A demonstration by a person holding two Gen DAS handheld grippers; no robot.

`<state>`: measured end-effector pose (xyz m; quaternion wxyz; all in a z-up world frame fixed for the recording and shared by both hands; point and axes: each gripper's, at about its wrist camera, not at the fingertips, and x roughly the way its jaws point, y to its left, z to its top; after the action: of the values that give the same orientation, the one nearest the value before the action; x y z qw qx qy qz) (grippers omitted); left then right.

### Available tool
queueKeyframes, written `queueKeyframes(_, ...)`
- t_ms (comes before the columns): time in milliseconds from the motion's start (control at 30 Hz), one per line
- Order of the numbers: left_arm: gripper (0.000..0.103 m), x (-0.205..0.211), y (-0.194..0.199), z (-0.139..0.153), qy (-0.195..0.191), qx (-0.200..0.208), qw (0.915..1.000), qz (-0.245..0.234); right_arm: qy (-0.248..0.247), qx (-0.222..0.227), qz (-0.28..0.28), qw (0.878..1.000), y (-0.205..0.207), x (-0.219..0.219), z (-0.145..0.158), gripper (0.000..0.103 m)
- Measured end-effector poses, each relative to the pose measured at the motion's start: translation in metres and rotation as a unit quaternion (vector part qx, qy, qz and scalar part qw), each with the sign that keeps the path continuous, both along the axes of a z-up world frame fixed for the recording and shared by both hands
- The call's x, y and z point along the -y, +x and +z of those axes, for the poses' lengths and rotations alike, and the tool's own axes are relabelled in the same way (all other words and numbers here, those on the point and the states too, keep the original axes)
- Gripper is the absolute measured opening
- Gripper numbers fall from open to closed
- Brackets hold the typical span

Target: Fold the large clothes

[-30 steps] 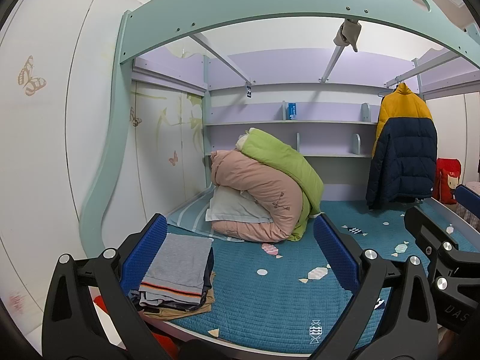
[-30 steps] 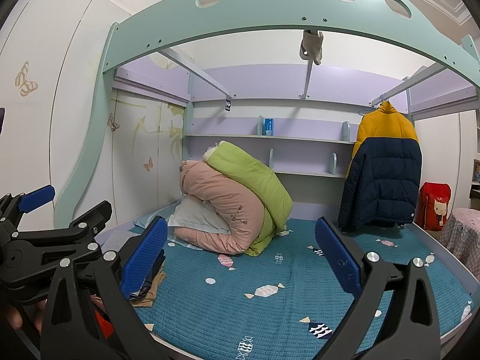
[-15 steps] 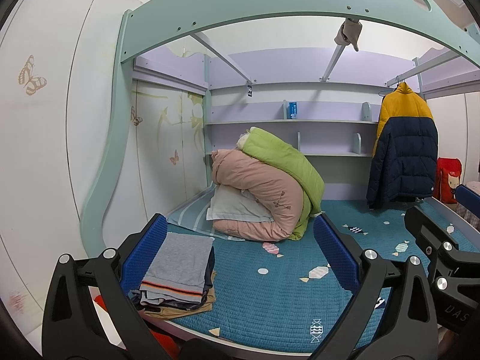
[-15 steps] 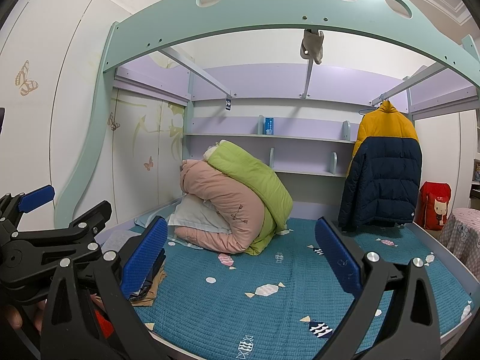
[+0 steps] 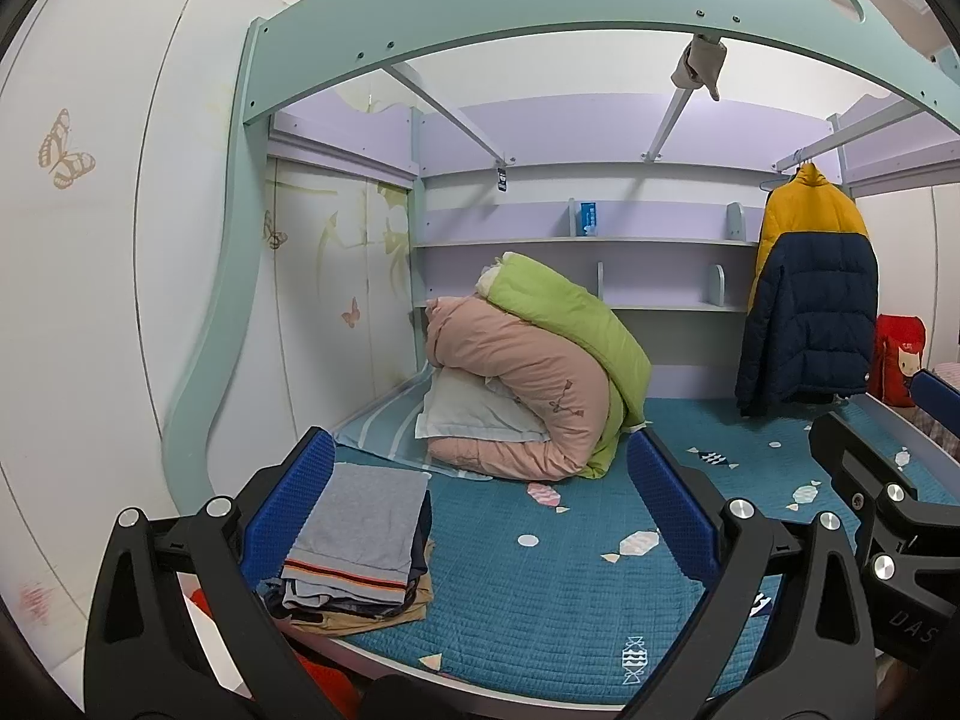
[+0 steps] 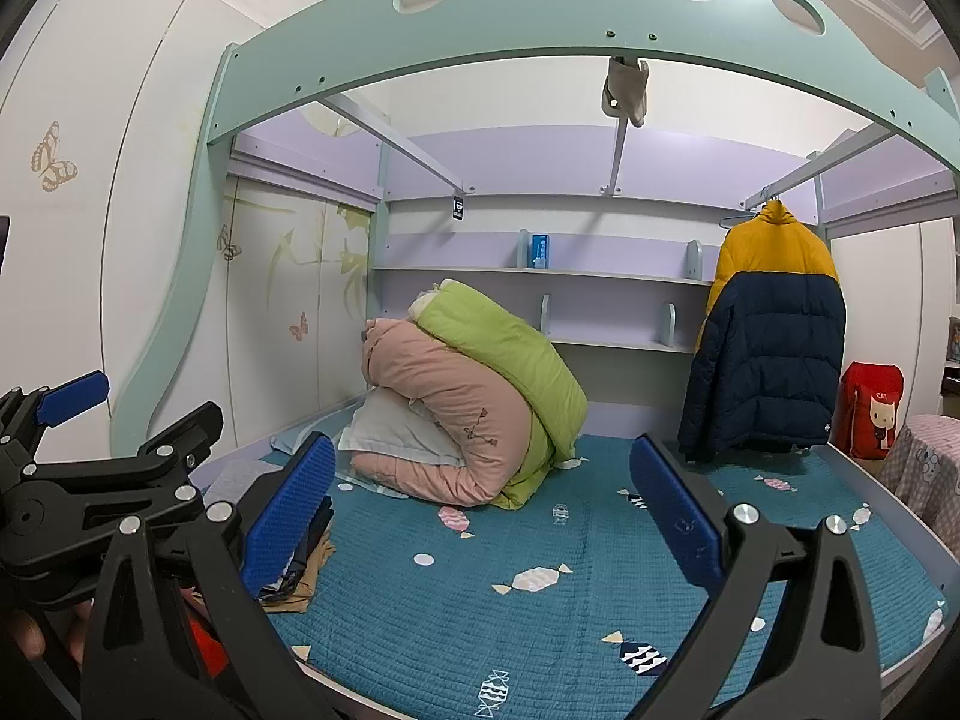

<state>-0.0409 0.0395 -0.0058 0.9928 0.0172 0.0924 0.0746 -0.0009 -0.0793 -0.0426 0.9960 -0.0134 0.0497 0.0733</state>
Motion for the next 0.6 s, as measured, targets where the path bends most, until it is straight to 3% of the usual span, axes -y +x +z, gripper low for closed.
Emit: queueKeyframes(600,0.098,-0.007,0.008,-0.005,0.008,-0.012,0.9999,0.006,0.008,-0.012,0.008,1.0,0.013,0.003,-0.008,0.095)
